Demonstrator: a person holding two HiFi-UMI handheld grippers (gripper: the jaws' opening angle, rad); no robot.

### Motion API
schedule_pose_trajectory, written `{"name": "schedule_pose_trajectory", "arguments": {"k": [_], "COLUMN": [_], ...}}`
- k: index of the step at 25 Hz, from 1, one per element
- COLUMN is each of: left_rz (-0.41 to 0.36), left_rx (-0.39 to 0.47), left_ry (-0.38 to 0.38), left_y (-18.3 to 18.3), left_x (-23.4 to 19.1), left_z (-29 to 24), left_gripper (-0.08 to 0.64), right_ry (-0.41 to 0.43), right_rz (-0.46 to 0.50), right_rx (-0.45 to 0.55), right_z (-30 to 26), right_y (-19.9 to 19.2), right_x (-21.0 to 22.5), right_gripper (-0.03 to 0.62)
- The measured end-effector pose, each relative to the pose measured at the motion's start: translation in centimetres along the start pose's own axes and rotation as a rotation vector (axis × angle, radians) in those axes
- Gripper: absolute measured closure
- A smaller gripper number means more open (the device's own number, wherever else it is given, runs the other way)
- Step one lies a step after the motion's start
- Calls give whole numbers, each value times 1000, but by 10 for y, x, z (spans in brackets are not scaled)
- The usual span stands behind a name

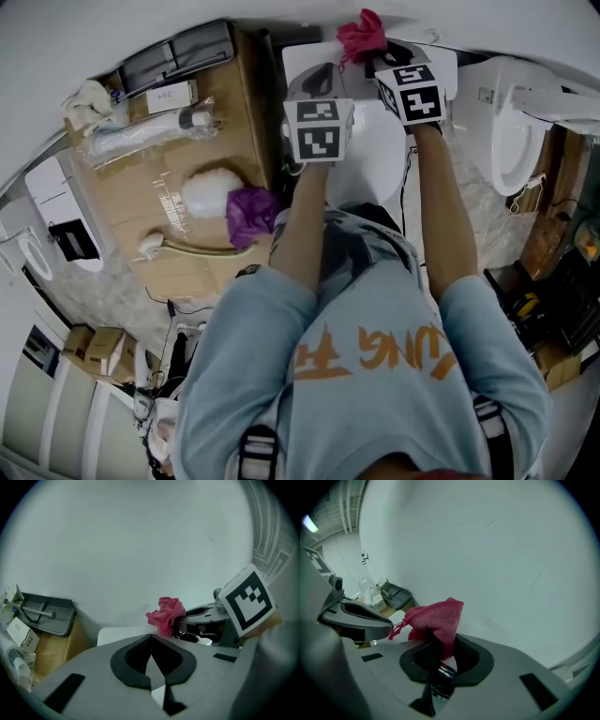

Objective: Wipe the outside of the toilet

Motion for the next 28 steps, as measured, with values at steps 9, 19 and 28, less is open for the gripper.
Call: {"name": "schedule_pose_trajectory", "arguments": {"k": [9,19,28], "left_rz": [-23,-52,-71], "left_rx": [-19,-32,-48], "left_ry": [-21,-60,-79], "left_y": [4,6,0], "left_x": [13,37,52], "left_z": [-11,-24,-25], "left_gripper": [535,535,535], "right_ry": [-48,-96,-136], "right_rz": [-107,-159,-194], "right_rx": [33,59,81], "right_z": [8,23,34], "right_y": [-11,-28,-42], "right_x": [33,65,89], "right_gripper": [515,515,515]}}
Point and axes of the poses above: the fingertips, and each gripper's own axes: z backward along the fingers, x to its right, y out of its top, the point moved 3 cm from there along z, backward along the fingers, and after that the axes turned 3 degrees about -z, right-handed, at the moved point
